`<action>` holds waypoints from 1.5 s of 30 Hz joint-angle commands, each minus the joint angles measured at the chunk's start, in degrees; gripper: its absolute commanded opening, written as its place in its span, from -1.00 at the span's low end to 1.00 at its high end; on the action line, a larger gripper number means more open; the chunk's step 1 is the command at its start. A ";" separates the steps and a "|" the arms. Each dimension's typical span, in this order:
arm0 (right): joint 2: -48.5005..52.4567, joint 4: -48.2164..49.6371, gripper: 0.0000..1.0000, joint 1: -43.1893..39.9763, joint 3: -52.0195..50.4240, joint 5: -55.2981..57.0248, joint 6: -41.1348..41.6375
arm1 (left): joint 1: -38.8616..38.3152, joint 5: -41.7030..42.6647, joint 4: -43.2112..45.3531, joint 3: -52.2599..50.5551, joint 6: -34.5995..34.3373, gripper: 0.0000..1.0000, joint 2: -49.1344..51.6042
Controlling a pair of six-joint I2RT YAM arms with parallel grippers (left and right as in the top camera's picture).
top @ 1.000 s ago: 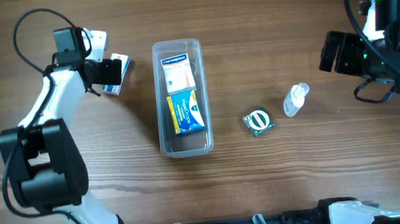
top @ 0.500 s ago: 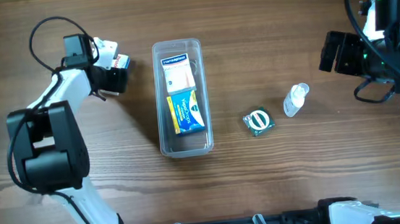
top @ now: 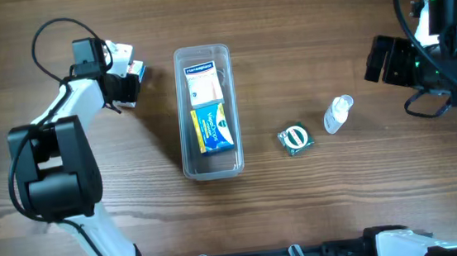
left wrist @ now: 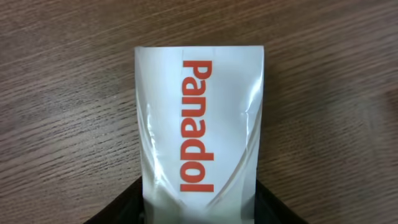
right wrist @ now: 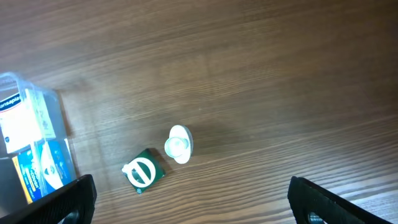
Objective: Pack container
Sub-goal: 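Lift the Panadol box and carry it over the container, then lower the Panadol box into the container beside the Hansaplast box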
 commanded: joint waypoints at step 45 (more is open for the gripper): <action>0.42 0.11 0.99 -0.17 0.46 1.01 -0.26 | -34.60 -16.63 -15.58 0.15 -50.90 0.04 -16.06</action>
